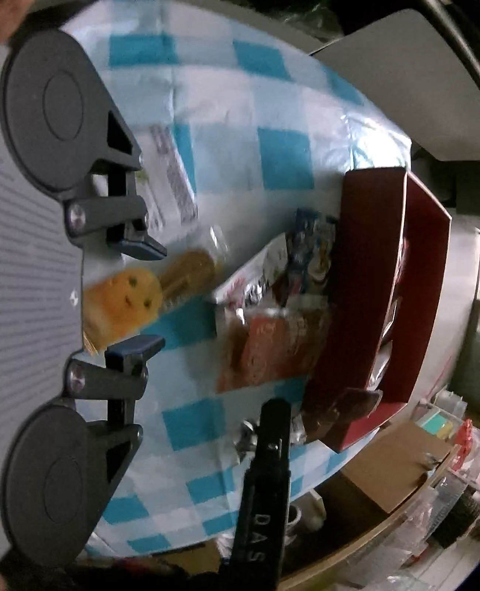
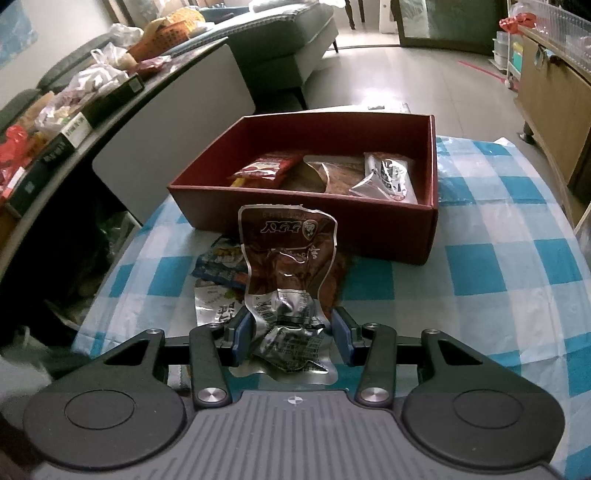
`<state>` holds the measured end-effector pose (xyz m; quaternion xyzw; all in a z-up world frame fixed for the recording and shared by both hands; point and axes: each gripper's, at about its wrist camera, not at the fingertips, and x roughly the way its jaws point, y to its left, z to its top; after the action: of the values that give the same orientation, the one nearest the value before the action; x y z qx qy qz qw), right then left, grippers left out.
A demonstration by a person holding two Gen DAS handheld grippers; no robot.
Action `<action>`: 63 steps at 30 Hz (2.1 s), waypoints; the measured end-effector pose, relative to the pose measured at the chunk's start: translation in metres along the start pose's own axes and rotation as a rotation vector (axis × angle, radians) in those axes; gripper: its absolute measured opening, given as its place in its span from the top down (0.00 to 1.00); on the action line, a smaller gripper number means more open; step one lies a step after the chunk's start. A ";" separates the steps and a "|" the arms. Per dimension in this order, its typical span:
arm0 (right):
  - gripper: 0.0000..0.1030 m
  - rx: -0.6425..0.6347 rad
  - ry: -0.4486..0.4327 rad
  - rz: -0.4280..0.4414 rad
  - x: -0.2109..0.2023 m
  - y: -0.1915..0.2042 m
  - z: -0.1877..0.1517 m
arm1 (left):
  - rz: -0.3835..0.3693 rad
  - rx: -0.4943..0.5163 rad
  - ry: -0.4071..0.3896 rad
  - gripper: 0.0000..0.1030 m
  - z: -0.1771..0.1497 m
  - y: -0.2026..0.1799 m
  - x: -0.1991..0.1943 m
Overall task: Organize snacks
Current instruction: 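Lift both held packets off the pile and carry them toward the red box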
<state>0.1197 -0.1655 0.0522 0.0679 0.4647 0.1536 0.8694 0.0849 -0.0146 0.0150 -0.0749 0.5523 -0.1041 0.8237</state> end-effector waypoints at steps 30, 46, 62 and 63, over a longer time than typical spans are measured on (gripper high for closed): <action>0.48 0.004 -0.050 0.044 -0.021 -0.009 0.002 | 0.139 -0.057 -0.094 0.80 -0.003 -0.021 0.006; 0.48 0.011 -0.045 0.059 -0.014 -0.004 0.007 | -0.011 -0.134 -0.157 1.00 0.008 0.005 -0.041; 0.48 0.014 -0.038 0.058 -0.016 -0.008 0.005 | 0.195 0.318 -0.096 0.58 -0.035 -0.056 0.014; 0.48 0.015 -0.037 0.060 -0.017 -0.008 0.004 | 0.141 0.292 -0.079 0.76 -0.035 -0.052 0.015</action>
<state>0.1161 -0.1788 0.0656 0.0912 0.4474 0.1747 0.8724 0.0532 -0.0693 0.0007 0.0804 0.5024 -0.1224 0.8521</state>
